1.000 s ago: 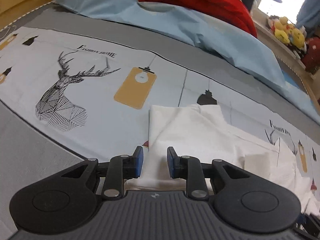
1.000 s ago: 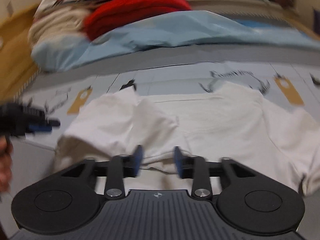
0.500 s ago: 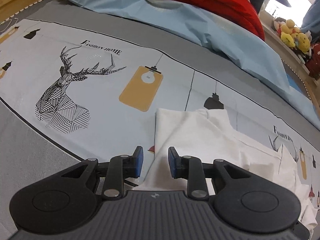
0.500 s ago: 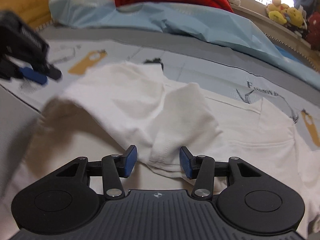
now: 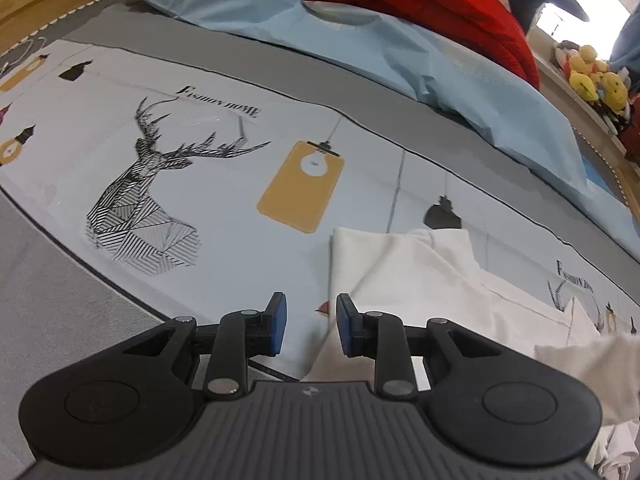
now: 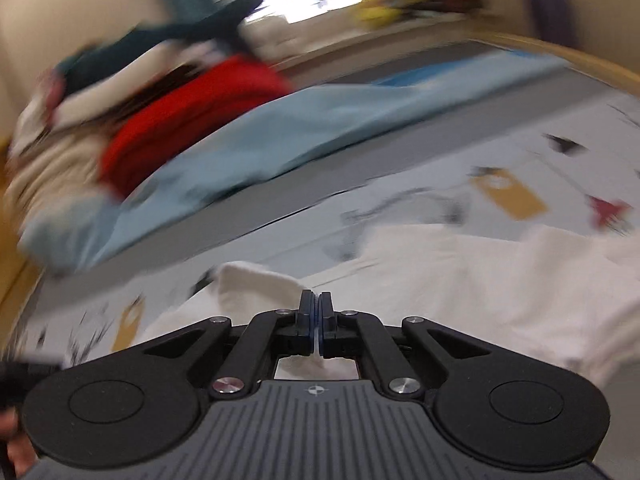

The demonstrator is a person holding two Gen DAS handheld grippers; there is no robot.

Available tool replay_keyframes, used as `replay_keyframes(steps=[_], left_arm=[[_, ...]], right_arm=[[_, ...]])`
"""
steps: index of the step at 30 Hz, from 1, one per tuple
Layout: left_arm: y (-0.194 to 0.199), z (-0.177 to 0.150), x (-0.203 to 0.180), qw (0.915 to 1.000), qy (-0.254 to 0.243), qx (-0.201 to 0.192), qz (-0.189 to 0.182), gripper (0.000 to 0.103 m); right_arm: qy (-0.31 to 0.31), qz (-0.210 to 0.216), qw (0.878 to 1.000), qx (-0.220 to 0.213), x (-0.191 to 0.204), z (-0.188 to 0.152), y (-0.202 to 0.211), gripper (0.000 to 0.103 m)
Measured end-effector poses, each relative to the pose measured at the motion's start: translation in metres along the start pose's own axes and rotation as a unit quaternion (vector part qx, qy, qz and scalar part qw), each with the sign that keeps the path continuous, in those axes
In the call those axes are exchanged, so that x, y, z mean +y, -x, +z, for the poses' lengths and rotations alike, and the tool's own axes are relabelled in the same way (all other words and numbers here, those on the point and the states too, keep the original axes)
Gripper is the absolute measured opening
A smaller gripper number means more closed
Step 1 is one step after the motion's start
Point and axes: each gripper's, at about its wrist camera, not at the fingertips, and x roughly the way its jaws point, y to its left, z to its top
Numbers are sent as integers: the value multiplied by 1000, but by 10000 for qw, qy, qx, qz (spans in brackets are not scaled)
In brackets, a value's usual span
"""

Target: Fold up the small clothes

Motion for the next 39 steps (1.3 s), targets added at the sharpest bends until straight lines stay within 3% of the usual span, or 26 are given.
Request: replay_keyframes(steps=[5,8,9,13,16,19,21,23,24,25,29,31,34,38,39], left_arm=[[-2,0,-2,10000,9,21,16,30],[-5,-2,-7,10000,-2,71,-25,30],[-6,-2,-8,10000,-6,89,-30,30],[-11,-3,-11,9999,13,163,-55,30],[-14,-3,-9,9997,64,229,-83,30],[-18,-4,-7,9992,168,346,-138,30],[-18,-5,-7,9991,145,382,-133,30],[-18,-5,-8,9991,115,380,-151,30],[-18,-4,-7,9991,115,385,-161,30],[-17,-4,-6,9990,119,385,-166,30],[-15,-2,-5,9990,109,393,-206,30],[-15,-3,-7,9988,-5,428,-239,30],[-19,-8,-17,9969,-344,600,-386,30],[-27,-19,-26,9908,-733,916,-680,30],[-34,-25,-26,9882,-859,1110,-610,30]], right_arm=[[-835,-1063,9908,-19,-58,8,-1,1],[-1246,-1354,9825,268,-72,3,-7,5],[-1347,-1403,9803,335,-73,-1,-10,9],[-1537,-1380,9766,600,-68,-16,-19,44],[-1697,-1372,9717,900,-67,-25,-31,50],[-1891,-1439,9649,1119,-76,-32,-43,50],[-1858,-1391,9669,1063,-78,-33,-48,49],[-1633,-1381,9720,974,-75,-30,-50,36],[-1585,-1348,9736,940,-75,-29,-49,12],[-1609,-1288,9747,867,-77,-27,-48,8],[-1442,-1384,9797,152,-70,-9,-23,7],[-1343,-1569,9782,238,-74,-6,-28,7],[-1545,-1754,9693,764,-88,-12,-46,12],[-1428,-1875,9701,587,-81,-8,-38,16],[-1349,-1917,9711,439,-77,-6,-34,19]])
